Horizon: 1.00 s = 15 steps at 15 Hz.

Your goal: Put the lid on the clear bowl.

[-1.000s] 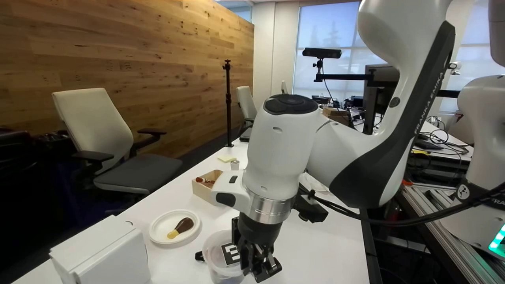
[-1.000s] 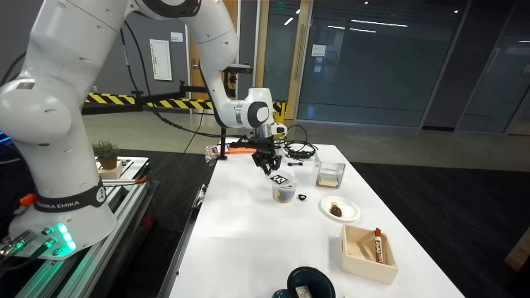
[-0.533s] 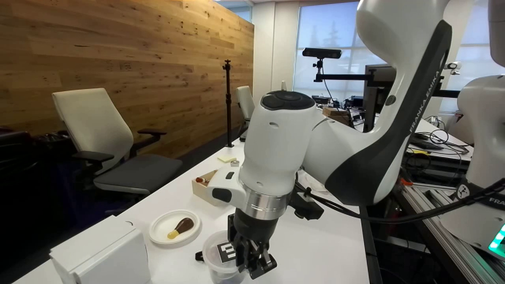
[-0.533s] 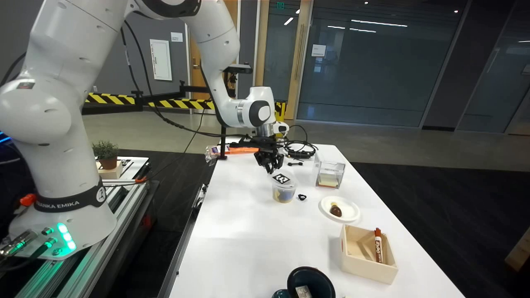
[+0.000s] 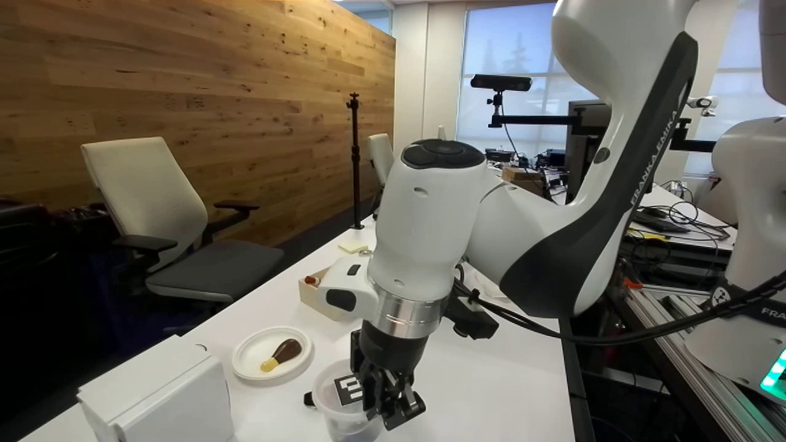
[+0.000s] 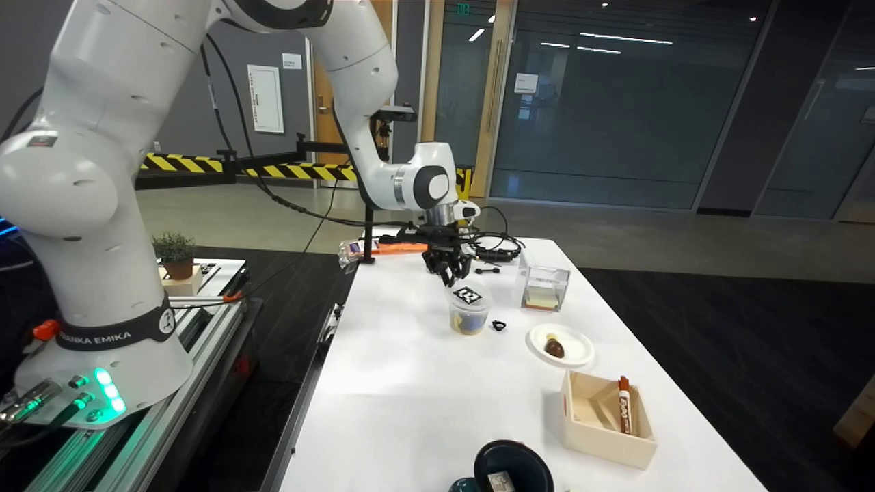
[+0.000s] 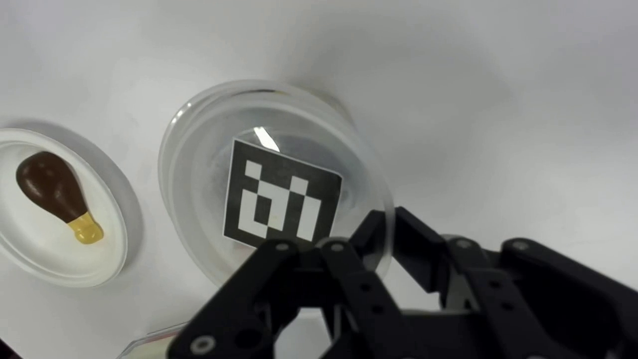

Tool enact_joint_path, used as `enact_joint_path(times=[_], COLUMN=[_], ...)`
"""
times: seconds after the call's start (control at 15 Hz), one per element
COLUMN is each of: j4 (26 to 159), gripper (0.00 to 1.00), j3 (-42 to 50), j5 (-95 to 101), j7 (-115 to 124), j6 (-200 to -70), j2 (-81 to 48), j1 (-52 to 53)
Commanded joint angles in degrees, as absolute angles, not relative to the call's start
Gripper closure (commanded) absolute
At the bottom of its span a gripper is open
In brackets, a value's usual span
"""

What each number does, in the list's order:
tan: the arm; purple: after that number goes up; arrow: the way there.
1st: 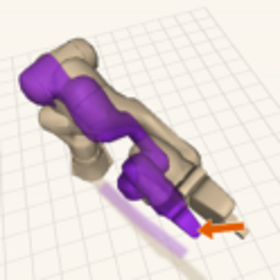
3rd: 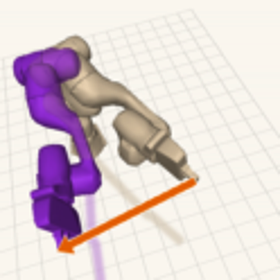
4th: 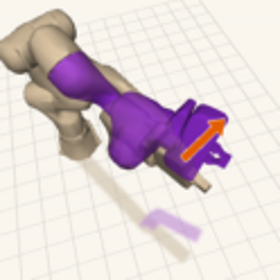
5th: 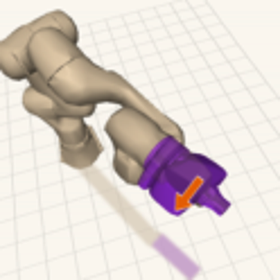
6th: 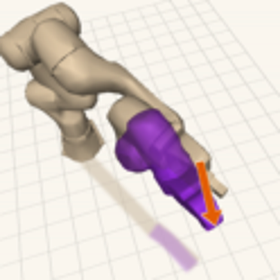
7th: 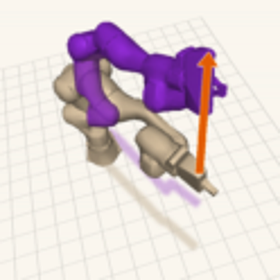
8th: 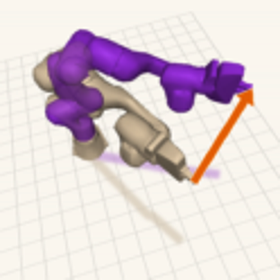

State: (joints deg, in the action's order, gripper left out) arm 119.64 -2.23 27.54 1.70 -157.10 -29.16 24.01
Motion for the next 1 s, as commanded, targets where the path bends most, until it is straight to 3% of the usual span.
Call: enact_joint_path(times=[0.0,0.93], j4=[118.71,118.28], gripper=[0.97,0.97], j3=[-2.62,-2.52], j5=[27.95,27.32], j7=[0.40,0.15], j6=[-158.02,-158.00], j2=[-30.21,-30.76], j1=[23.34,22.38])
